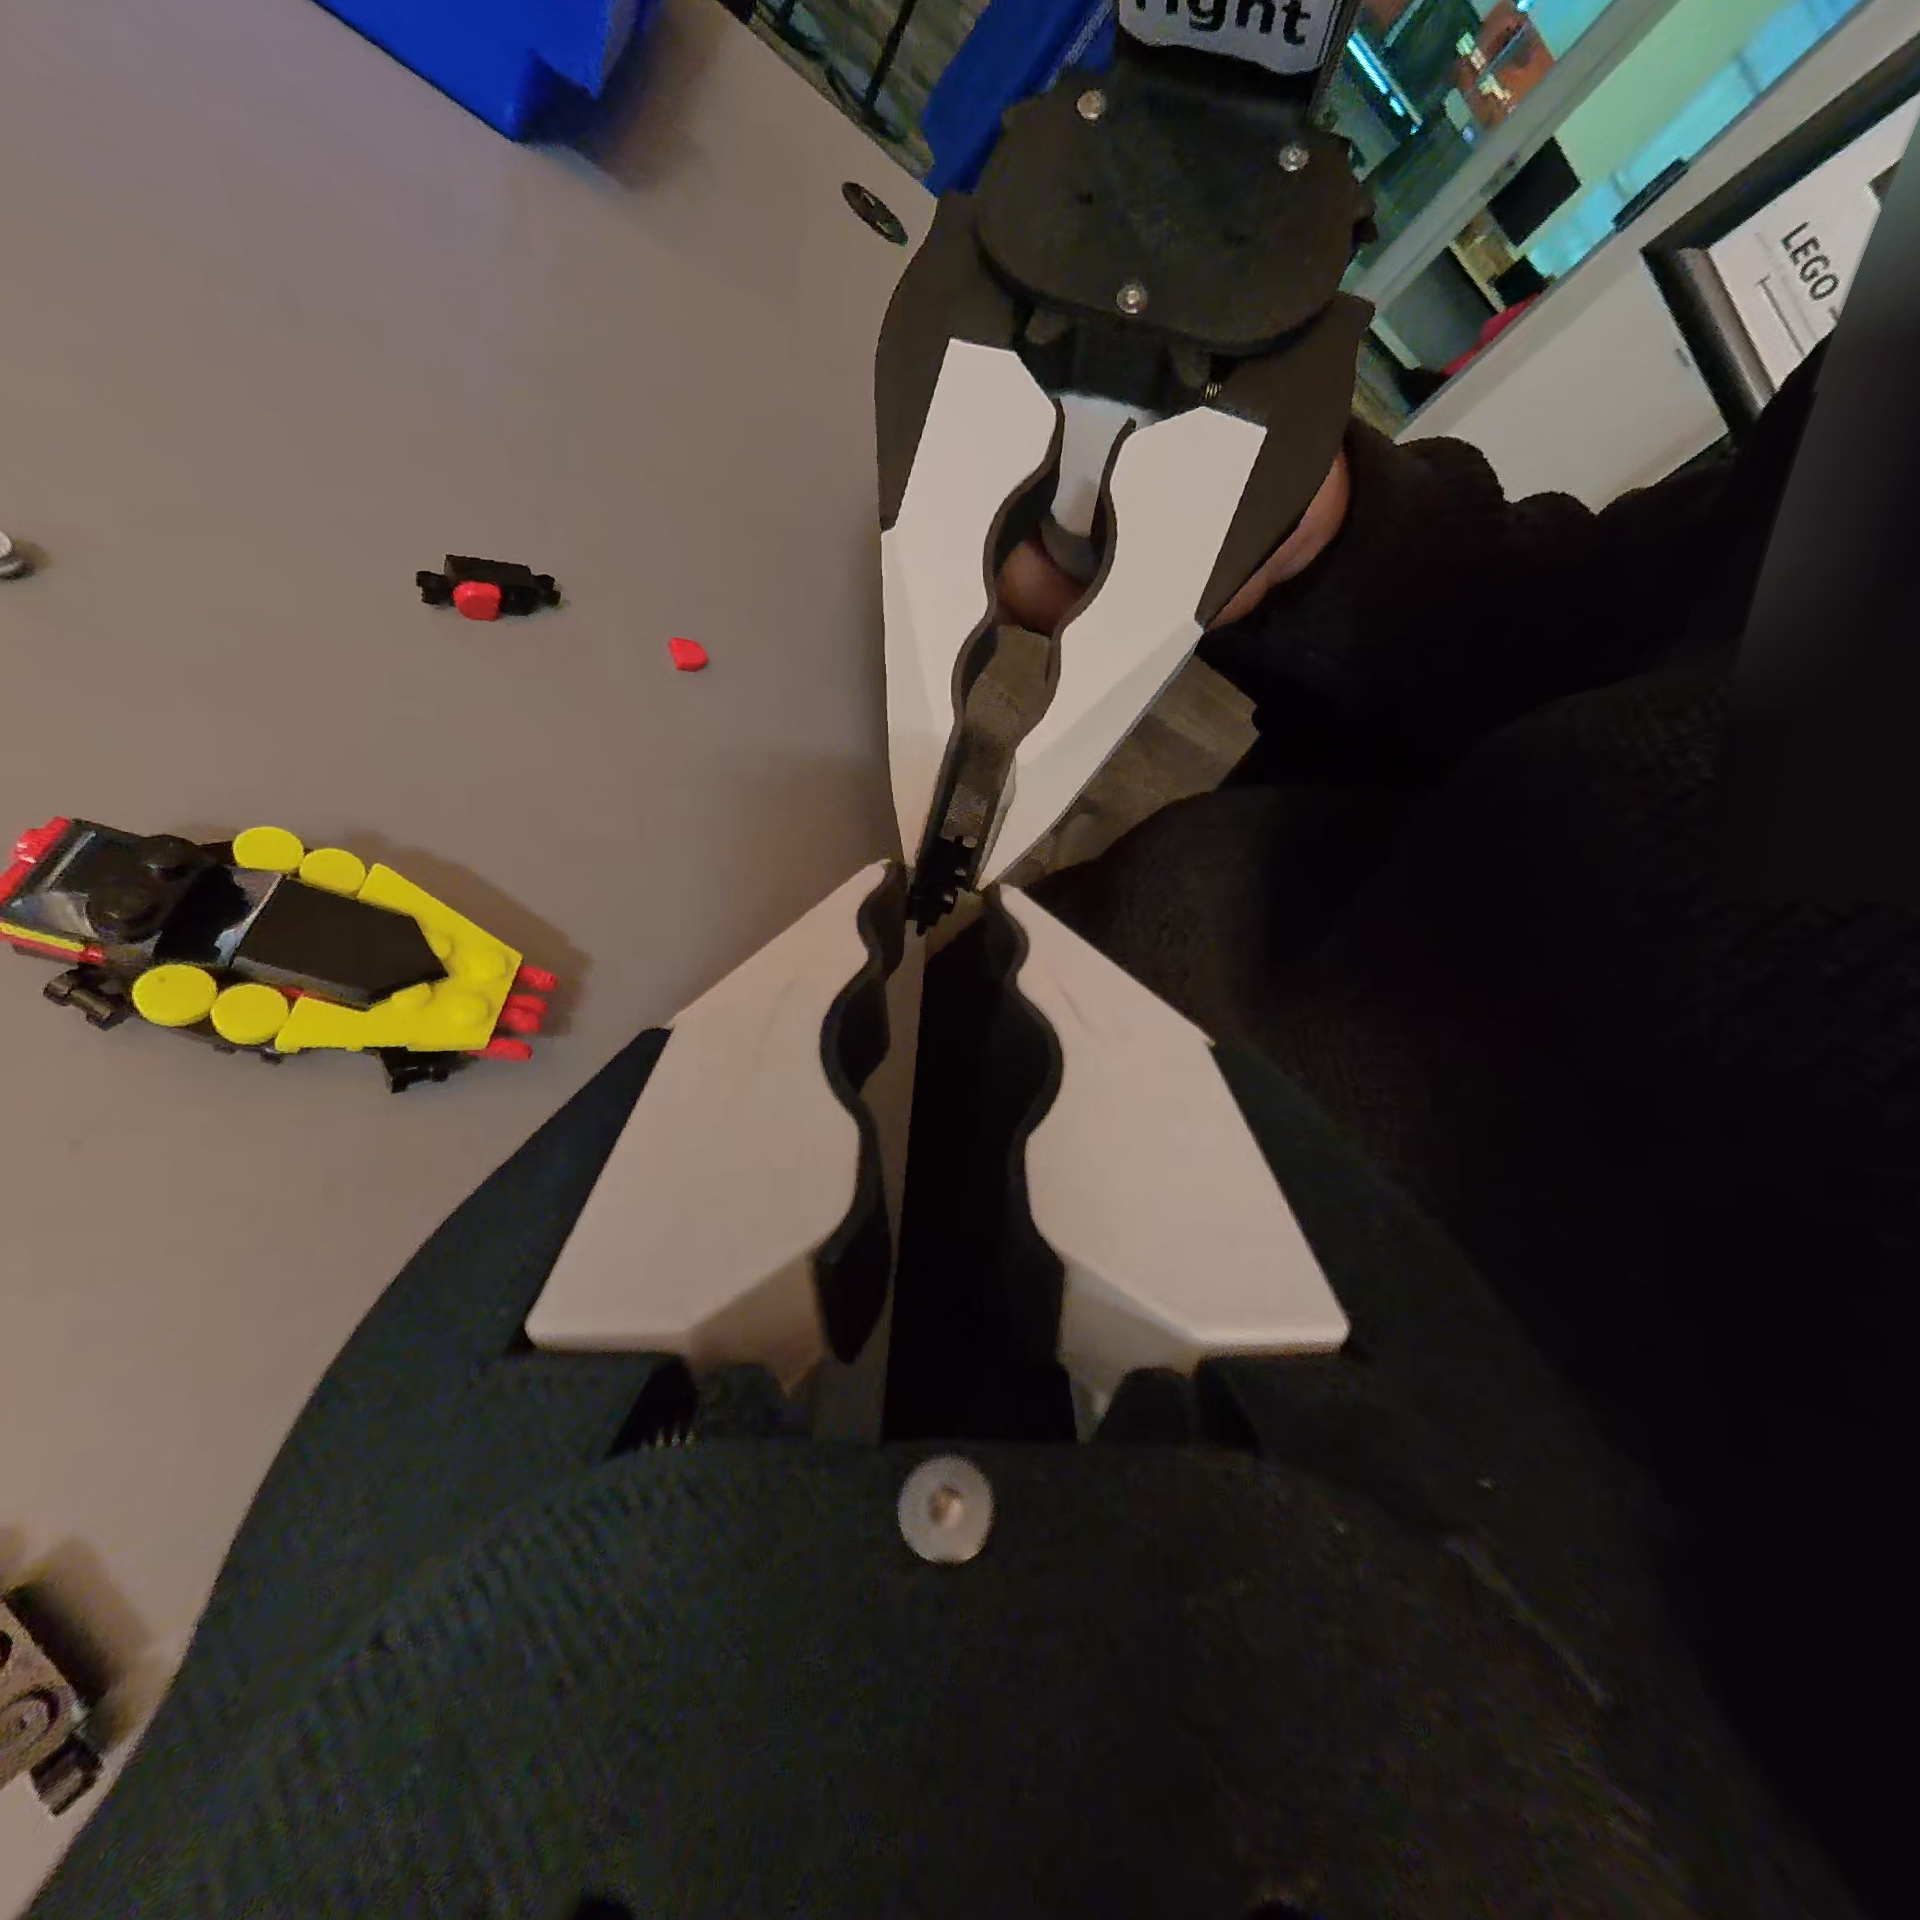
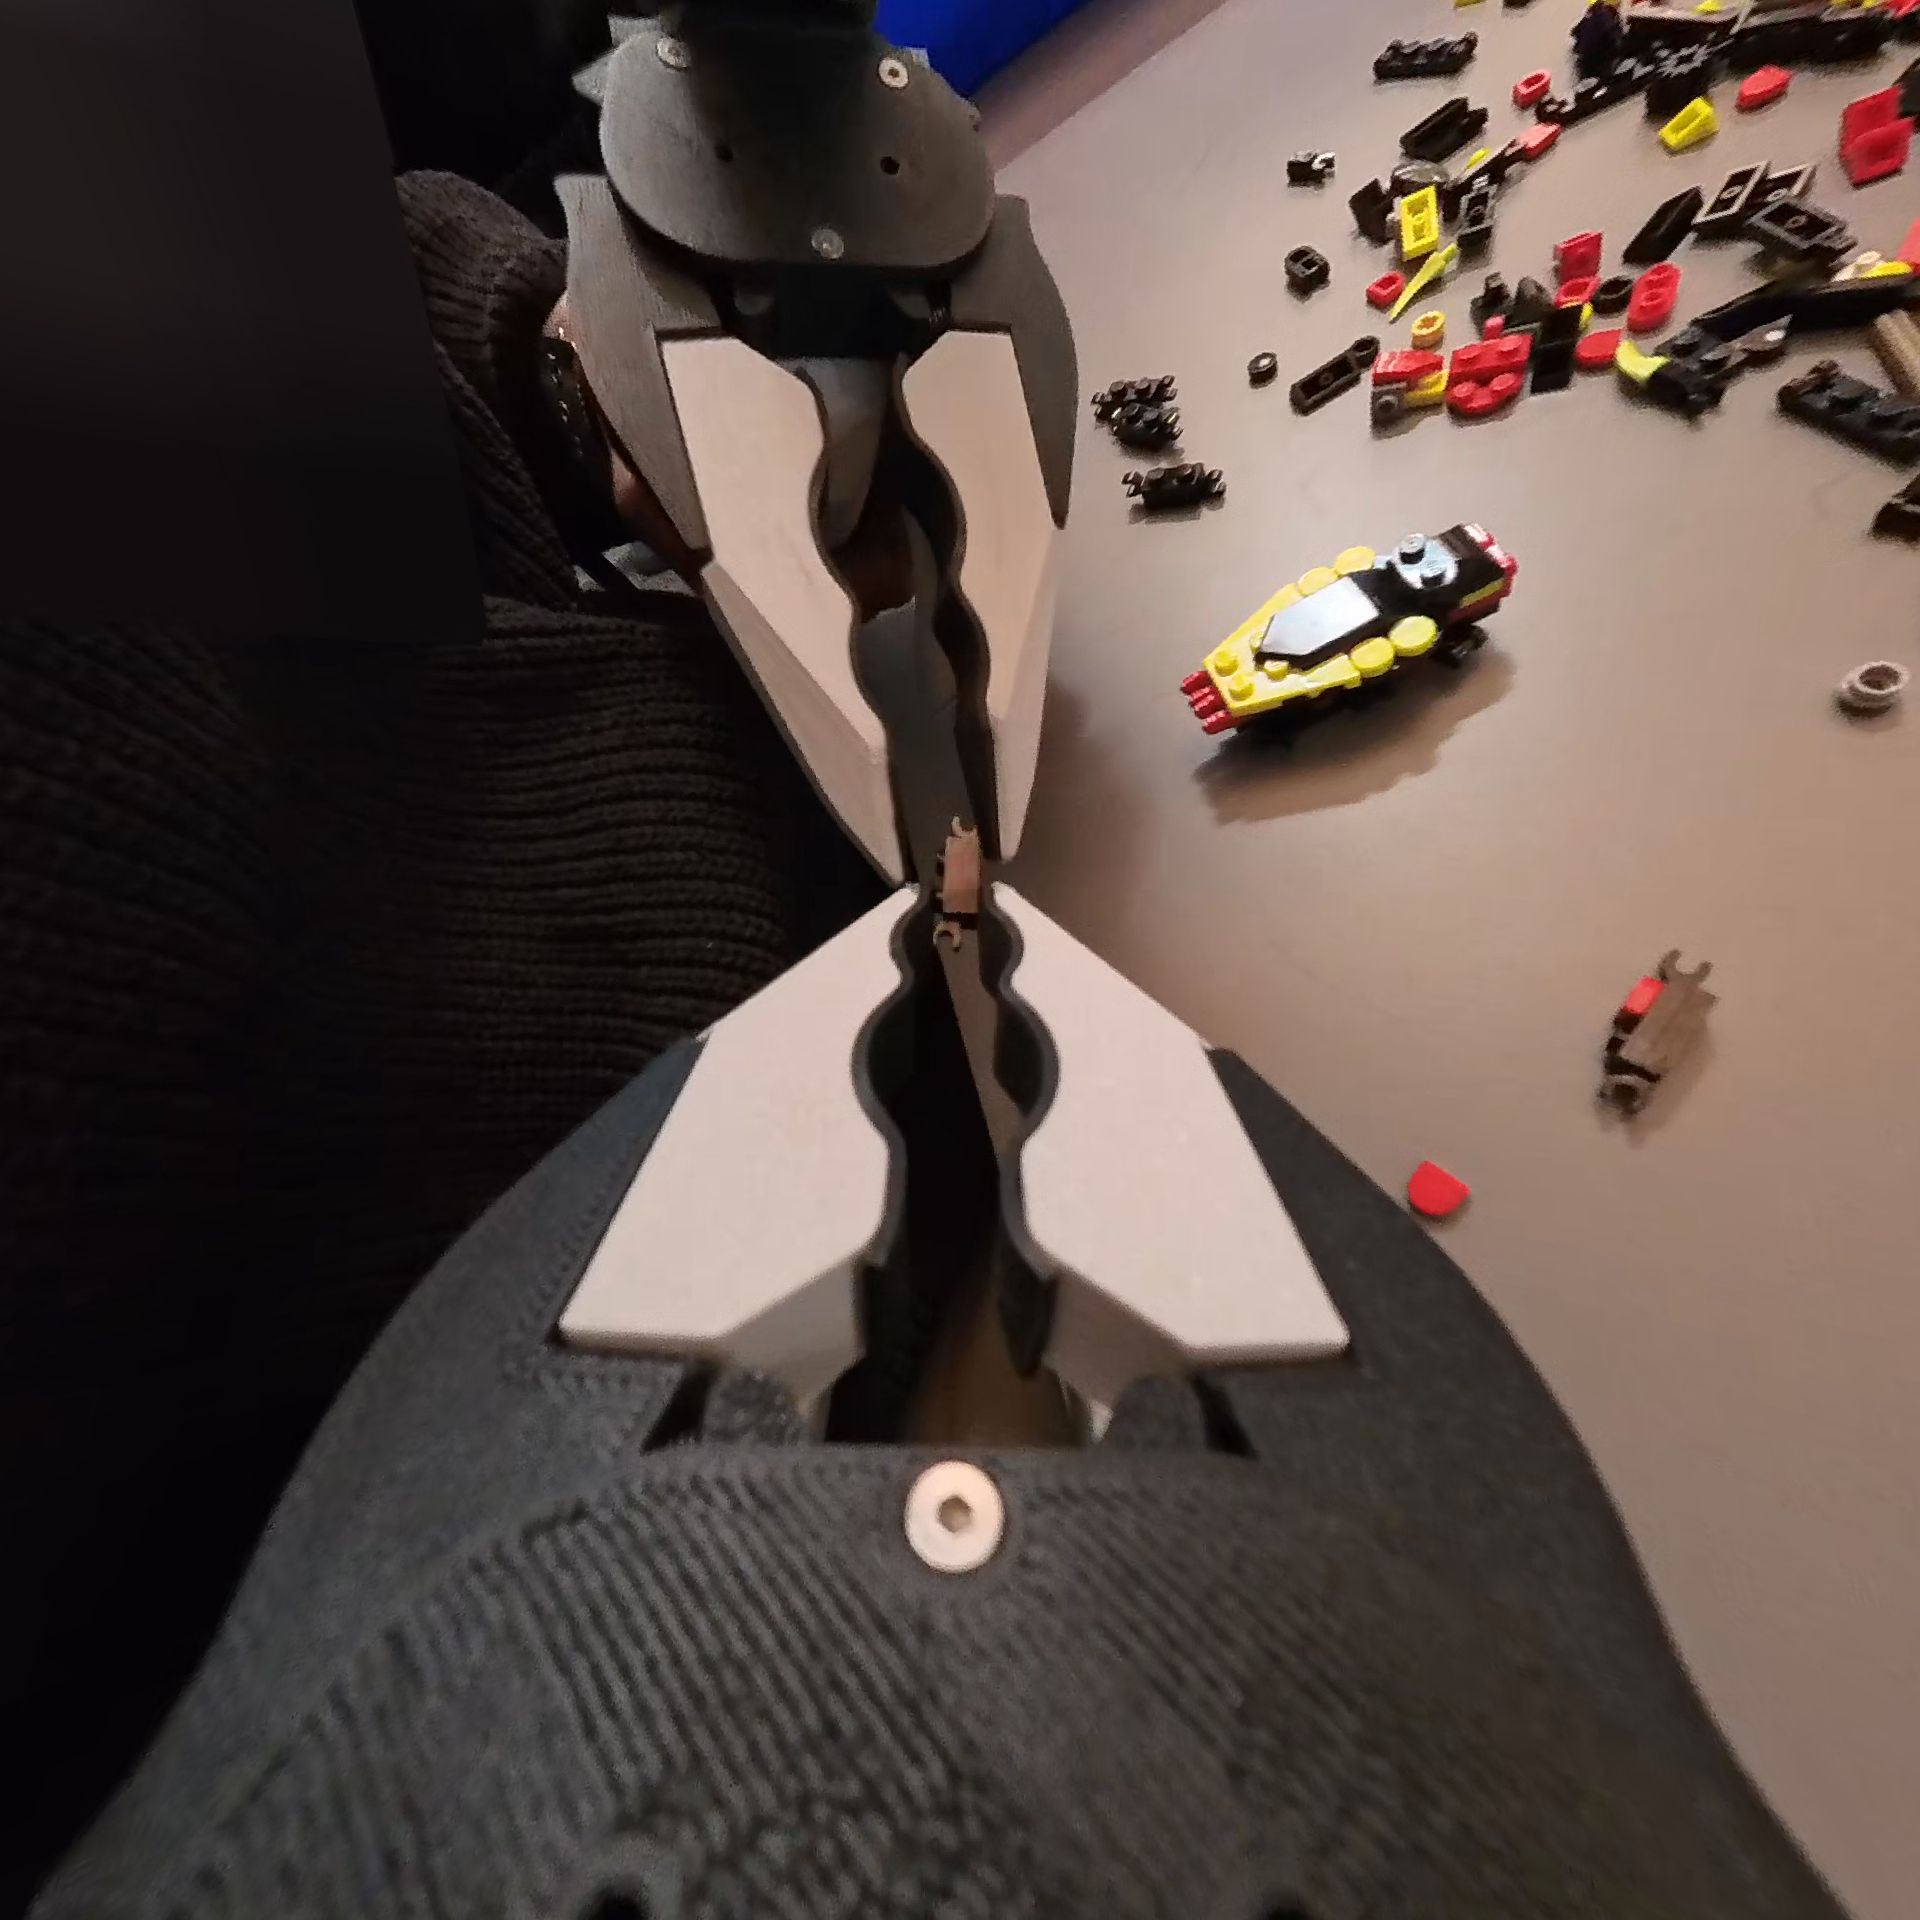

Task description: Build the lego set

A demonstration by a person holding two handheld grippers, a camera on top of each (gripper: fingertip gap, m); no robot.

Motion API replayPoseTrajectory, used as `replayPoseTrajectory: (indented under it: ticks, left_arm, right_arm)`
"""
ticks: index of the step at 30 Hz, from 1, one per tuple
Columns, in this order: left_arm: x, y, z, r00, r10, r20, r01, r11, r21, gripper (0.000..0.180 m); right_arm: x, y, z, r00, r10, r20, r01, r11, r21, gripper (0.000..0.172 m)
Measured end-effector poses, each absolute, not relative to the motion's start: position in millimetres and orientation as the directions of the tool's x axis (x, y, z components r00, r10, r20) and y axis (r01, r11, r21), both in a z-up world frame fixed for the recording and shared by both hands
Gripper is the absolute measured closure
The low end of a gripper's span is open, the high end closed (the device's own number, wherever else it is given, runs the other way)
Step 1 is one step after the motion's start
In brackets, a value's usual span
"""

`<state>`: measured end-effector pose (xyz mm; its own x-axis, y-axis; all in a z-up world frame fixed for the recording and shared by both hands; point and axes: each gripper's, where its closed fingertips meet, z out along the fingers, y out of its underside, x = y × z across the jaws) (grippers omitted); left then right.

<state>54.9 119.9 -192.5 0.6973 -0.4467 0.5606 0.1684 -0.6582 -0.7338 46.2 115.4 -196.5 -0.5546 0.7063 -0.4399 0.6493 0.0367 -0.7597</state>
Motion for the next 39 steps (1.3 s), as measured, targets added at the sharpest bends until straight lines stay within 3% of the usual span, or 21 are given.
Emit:
replayPoseTrajectory:
  ticks: [8,13,17,25,31,39]
  left_arm:
    - [50,122,-198,0.697,-0.404,0.592,0.198,-0.685,-0.701,0.176]
    - [38,130,-197,0.623,-0.284,0.729,0.391,-0.694,-0.604,0.176]
    - [35,132,-192,0.512,-0.247,0.823,0.496,-0.697,-0.518,0.176]
    - [42,130,-193,0.458,-0.236,0.857,0.497,-0.731,-0.467,0.175]
    - [44,128,-195,0.452,-0.232,0.861,0.488,-0.744,-0.457,0.175]
    - [45,127,-204,0.567,-0.253,0.784,0.398,-0.749,-0.530,0.175]
  right_arm:
    - [40,123,-193,-0.537,0.738,-0.409,0.621,0.018,-0.783,0.165]
    - [33,135,-188,-0.510,0.790,-0.340,0.574,0.019,-0.818,0.154]
    - [29,141,-189,-0.513,0.837,-0.192,0.522,0.126,-0.844,0.144]
    - [30,133,-198,-0.577,0.816,0.034,0.440,0.346,-0.829,0.148]
    - [32,128,-201,-0.599,0.800,0.024,0.443,0.357,-0.822,0.156]
    - [35,127,-209,-0.610,0.792,-0.015,0.478,0.353,-0.804,0.161]
